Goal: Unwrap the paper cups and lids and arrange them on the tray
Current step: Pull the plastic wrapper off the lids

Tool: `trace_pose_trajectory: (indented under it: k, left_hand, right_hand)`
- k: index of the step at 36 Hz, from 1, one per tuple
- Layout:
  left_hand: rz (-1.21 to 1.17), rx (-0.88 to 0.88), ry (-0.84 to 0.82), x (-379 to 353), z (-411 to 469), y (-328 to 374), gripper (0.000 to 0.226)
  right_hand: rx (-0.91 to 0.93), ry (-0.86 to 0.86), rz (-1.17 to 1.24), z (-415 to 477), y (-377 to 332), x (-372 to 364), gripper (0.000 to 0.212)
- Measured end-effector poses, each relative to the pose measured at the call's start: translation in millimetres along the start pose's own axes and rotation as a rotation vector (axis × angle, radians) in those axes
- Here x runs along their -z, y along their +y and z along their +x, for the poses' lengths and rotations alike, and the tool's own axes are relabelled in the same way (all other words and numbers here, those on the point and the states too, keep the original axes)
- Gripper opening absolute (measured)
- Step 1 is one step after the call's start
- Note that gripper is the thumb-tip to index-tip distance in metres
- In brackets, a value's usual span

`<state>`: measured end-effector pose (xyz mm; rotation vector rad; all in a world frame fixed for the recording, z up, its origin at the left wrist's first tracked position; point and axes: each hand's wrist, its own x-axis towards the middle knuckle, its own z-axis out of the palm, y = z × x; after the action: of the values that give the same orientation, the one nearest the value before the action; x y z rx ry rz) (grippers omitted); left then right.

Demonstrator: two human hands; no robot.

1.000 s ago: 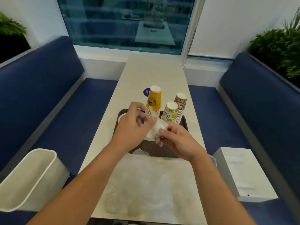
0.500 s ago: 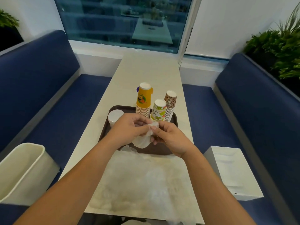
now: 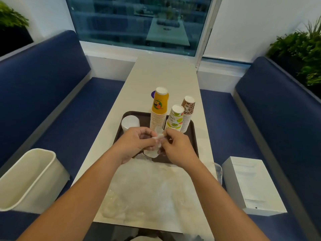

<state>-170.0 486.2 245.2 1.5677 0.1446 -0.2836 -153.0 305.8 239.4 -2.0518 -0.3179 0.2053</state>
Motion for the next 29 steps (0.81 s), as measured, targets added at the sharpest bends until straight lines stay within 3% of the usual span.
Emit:
trace_pose_trajectory:
  k: [2,8,13,17,20,23,26,29]
  left_hand:
    - [0.12,-0.023,0.036,3.4,-2.1,-2.2,0.018]
    - [0.572,-0.174,0.221,18.5,-5.4,-8.5,0.004]
    - [0.755,-0.374,0.275,31.3,-10.1,-15.6,0.003]
    - [0.715,-0.521,0.228,44.5,-12.6,-12.9,0.012]
    - [0.533,-0.455,0.257,48.6,-17.0,-0.5,0.019]
    - [0.304,-0.295,0.222,52.8,-20.5,12.7,0.02]
    - [0.22,-0.296,0.262,54.9,-18.1,16.4,0.028]
    - [0.291,-0.272,0.336,53.7,-15.0,15.2,0.02]
  right_hand:
    - [0.058,0.06,-0.197,0.0,-3.3,-10.8,0.017]
    - [0.163,0.137,-0.474,-6.2,-20.0,-46.4,0.018]
    - [0.212,0.146,-0.423,-2.4,-29.9,-58.8,0.018]
    - [0.33,0.119,-0.248,0.9,-36.4,-55.1,0.03]
    - [0.37,0.177,-0.134,3.4,-39.4,-48.3,0.025]
    - [0.204,0.018,0.062,7.8,-35.9,-44.9,0.038]
    - [0.015,-0.211,0.211,6.7,-31.5,-50.8,0.037]
    - [-0.051,-0.193,0.321,1.1,-31.6,-65.9,0.03]
